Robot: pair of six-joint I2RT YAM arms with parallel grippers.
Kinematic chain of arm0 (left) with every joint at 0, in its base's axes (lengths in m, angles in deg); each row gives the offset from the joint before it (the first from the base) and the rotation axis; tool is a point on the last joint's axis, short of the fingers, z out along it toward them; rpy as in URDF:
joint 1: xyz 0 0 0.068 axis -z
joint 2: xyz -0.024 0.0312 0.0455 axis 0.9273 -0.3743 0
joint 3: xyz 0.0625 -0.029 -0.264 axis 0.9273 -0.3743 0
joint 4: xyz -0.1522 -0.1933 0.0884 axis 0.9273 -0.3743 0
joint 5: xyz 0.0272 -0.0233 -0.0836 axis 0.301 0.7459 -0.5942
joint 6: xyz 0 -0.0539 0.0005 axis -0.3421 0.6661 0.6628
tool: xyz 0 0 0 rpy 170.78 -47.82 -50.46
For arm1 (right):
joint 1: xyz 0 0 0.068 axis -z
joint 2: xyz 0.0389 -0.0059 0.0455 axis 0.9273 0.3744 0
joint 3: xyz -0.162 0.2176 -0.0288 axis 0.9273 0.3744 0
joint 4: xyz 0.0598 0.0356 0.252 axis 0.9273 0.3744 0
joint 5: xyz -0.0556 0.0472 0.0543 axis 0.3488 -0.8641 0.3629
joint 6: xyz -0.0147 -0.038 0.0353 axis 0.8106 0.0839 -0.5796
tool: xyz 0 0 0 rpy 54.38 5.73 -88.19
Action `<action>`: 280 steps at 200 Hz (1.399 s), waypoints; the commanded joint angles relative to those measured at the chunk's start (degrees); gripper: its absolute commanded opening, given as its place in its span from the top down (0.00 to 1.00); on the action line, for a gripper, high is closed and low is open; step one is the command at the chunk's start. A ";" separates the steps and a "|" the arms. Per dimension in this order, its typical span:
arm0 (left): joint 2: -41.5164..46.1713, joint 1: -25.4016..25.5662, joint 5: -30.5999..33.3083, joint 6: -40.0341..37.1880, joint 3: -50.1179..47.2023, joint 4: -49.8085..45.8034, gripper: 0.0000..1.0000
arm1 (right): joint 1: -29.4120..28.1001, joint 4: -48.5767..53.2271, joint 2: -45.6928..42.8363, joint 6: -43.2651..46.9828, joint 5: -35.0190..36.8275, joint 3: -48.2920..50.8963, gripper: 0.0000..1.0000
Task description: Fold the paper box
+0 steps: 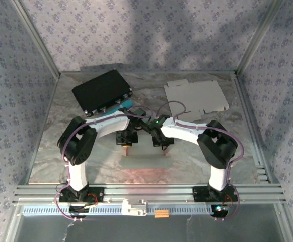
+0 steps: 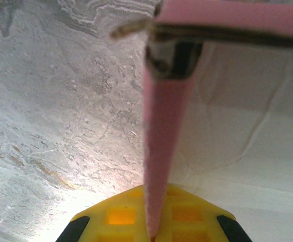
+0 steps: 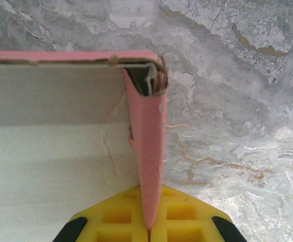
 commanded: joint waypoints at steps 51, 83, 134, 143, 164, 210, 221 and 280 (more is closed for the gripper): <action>4.84 3.71 5.49 3.43 -0.78 -0.21 1.00 | 1.13 4.06 2.07 -1.17 1.48 -1.82 1.00; 5.05 3.71 5.41 2.00 0.04 -0.78 1.00 | 1.75 2.73 -0.03 0.46 -0.18 -1.81 0.88; 4.92 3.80 4.96 1.40 -0.40 -0.17 1.00 | 3.74 0.21 -0.30 0.79 -4.12 -0.37 0.68; 4.83 3.78 4.96 1.30 -0.36 -0.09 1.00 | 4.33 0.17 -0.40 0.87 -4.20 -0.29 0.68; 5.02 3.79 4.98 0.94 -0.55 0.14 1.00 | 5.20 -1.42 -0.79 2.36 -4.38 -0.41 0.68; 4.65 3.79 4.83 0.43 -0.63 -0.02 1.00 | 8.46 -3.33 0.50 4.64 -5.31 -0.93 0.68; 4.70 3.80 4.96 0.46 -0.49 -0.21 1.00 | 9.04 -3.47 0.58 5.53 -5.26 -0.89 0.69; 4.74 3.80 4.96 0.25 -0.29 -0.26 1.00 | 10.27 -5.29 2.27 7.67 -5.86 -0.43 0.74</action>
